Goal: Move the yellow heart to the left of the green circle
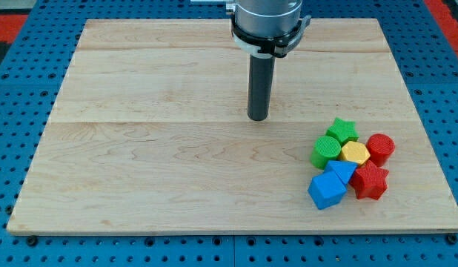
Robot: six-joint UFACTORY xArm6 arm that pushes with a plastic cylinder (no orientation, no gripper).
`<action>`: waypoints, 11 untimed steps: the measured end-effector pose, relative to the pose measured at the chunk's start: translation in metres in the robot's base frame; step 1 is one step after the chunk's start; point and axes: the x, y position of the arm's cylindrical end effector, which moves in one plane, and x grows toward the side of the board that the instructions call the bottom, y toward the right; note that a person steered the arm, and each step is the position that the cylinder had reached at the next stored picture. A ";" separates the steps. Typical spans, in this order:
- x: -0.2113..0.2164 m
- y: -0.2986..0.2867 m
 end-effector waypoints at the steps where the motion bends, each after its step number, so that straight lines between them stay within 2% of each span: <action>1: -0.035 -0.059; 2: -0.068 -0.047; 3: -0.065 0.028; 4: 0.022 0.034; 5: 0.051 0.038; 6: 0.033 -0.005; 8: 0.033 -0.103; 9: 0.036 -0.052; 10: 0.046 0.043; 11: 0.057 0.034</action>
